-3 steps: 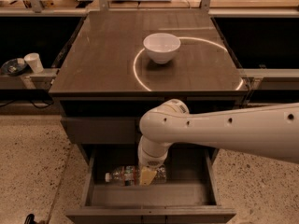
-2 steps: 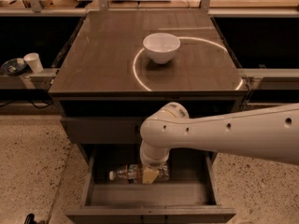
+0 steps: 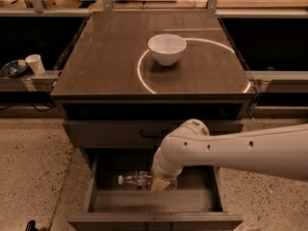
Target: Place water bottle into middle drawer
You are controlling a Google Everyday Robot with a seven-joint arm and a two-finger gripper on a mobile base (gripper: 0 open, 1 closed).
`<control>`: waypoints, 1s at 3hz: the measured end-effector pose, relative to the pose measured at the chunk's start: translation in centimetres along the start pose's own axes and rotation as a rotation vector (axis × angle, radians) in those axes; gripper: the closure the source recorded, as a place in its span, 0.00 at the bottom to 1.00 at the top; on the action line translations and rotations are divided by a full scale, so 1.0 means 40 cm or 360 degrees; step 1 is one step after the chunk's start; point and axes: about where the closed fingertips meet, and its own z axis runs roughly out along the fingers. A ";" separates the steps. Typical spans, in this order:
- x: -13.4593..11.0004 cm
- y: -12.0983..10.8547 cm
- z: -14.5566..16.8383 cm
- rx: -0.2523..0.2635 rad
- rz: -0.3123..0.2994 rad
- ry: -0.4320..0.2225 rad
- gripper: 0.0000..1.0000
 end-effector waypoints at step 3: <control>0.198 -0.008 0.177 0.0110 0.0278 -0.0181 1.00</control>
Offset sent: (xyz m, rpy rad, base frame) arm 0.0216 -0.0627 -0.0767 0.1834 -0.0885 -0.2012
